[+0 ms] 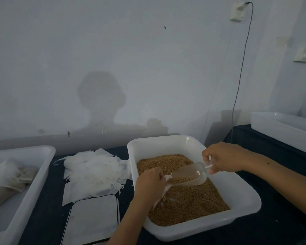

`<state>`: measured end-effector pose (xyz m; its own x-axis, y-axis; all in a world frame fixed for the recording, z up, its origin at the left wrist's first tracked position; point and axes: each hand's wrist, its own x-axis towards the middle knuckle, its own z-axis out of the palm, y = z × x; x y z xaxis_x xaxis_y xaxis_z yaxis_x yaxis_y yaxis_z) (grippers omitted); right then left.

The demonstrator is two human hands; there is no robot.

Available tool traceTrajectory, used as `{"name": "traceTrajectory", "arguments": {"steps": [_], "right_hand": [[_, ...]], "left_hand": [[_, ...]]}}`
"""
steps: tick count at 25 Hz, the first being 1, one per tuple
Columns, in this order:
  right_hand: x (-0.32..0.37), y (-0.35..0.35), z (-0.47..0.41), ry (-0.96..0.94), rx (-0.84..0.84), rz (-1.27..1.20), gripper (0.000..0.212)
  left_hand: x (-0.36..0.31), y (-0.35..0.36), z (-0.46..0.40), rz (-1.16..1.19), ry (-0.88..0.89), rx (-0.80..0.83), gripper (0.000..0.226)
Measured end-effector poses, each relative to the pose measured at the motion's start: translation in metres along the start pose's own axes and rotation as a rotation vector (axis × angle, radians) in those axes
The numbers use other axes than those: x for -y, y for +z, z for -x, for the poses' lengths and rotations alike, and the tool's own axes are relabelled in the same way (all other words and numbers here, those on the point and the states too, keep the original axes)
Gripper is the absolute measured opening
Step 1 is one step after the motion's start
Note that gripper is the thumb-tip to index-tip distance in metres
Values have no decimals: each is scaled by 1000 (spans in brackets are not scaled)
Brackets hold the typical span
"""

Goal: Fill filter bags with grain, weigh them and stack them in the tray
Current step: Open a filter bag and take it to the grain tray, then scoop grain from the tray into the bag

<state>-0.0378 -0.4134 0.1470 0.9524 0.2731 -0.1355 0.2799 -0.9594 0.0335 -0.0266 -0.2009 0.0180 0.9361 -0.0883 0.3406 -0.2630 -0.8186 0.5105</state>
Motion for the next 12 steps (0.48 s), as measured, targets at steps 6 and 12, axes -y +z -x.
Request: {"name": "traceTrajectory", "arguments": {"steps": [6, 12], "right_hand": [[6, -6, -1, -18, -47, 64, 23], [8, -6, -2, -12, -41, 61, 23]], "left_hand": [[0, 0, 0, -1, -6, 7, 21], [0, -2, 0, 12, -17, 18, 21]]}}
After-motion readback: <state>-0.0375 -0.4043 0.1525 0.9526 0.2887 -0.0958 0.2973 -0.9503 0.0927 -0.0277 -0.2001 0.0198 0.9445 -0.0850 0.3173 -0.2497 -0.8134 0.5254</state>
